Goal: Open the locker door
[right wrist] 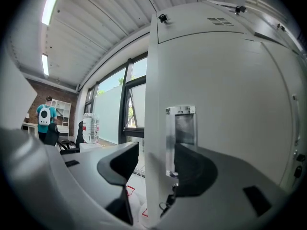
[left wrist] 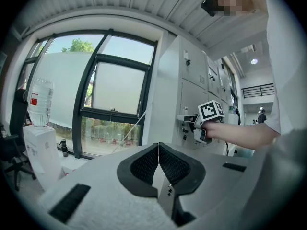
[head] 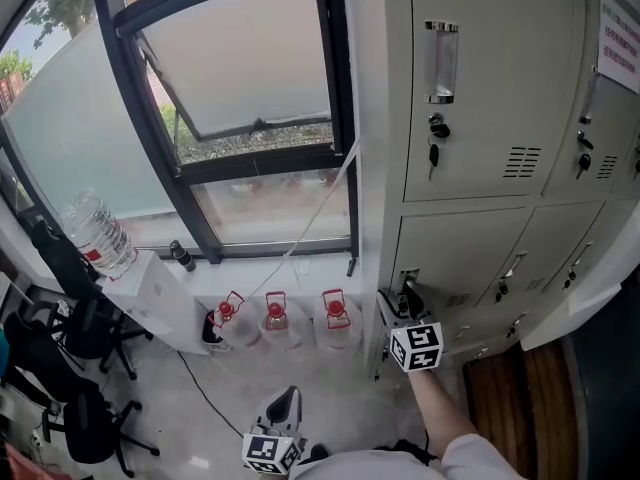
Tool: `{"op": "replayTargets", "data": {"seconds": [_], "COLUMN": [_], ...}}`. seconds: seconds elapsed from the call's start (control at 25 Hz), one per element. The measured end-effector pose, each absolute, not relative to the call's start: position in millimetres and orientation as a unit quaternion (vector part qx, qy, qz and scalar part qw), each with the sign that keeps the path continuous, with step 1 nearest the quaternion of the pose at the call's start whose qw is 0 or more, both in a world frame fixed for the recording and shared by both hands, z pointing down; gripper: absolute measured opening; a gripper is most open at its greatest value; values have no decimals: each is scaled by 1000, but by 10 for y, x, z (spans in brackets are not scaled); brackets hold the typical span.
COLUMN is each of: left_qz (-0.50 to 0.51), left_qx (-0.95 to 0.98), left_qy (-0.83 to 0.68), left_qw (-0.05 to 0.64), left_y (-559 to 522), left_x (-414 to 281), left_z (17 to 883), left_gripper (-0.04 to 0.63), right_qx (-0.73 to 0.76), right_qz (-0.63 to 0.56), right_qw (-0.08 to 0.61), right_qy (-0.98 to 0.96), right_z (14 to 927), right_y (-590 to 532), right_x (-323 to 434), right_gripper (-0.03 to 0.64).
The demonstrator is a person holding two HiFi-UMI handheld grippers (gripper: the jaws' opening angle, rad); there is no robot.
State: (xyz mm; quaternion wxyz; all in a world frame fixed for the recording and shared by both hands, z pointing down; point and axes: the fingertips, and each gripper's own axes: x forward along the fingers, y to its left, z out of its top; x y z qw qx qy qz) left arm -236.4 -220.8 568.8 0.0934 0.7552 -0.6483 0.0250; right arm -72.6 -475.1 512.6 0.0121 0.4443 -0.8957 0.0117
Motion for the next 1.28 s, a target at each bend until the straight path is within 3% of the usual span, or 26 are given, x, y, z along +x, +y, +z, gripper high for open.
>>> {"op": "replayTargets", "data": {"seconds": [0.76, 1.28], "left_qz": [27, 43], "left_qx": [788, 848], "left_qy": [-606, -515], "left_qw": [106, 116], "left_y": [-1907, -1983], "left_x": [-2205, -1581], "left_z": [5719, 5816], "left_gripper": [11, 11], "right_qx": [481, 541], "right_qz": [11, 10], "right_qw": [20, 16], "right_qy": [-876, -841], "right_z": [5135, 5135], "right_y": [-4061, -3602], "right_x": [-377, 271], "right_gripper": [202, 172]}}
